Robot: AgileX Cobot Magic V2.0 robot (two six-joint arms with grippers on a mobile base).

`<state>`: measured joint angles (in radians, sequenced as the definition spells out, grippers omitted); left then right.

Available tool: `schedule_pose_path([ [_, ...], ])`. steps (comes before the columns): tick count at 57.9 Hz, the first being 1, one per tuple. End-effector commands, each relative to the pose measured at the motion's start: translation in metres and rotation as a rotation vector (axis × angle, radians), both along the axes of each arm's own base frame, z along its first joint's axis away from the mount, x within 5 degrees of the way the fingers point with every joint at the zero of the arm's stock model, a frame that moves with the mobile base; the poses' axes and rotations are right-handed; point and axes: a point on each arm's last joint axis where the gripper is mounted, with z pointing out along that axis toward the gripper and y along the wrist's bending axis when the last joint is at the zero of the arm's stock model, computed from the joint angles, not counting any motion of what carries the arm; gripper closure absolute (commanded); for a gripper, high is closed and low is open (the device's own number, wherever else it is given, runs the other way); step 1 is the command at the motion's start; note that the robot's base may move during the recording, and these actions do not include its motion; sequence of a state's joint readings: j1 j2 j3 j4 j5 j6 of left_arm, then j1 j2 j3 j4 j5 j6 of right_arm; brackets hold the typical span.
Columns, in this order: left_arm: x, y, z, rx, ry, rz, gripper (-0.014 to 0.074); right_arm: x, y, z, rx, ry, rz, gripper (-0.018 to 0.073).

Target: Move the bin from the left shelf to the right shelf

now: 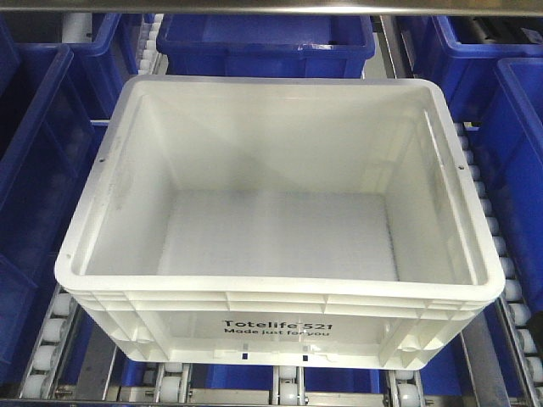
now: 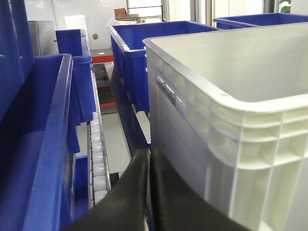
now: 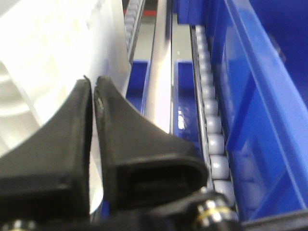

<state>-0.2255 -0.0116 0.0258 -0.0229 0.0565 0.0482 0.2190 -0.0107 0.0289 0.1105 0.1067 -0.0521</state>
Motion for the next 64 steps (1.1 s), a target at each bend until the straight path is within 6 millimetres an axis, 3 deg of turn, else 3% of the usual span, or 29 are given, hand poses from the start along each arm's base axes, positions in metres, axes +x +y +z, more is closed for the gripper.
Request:
schedule_pose_path([
  [1,-0.0007,0.0000,0.0011,-0.030,-0.066,-0.004,0.0603,0.0004,-0.0006,-0.0002,-0.001,-0.053,-0.008,0.0567],
  [64,-0.0007,0.0000,0.0011,-0.030,-0.066,-0.004,0.0603,0.0005,-0.0006,-0.0002,-0.001,-0.053,-0.008,0.0567],
])
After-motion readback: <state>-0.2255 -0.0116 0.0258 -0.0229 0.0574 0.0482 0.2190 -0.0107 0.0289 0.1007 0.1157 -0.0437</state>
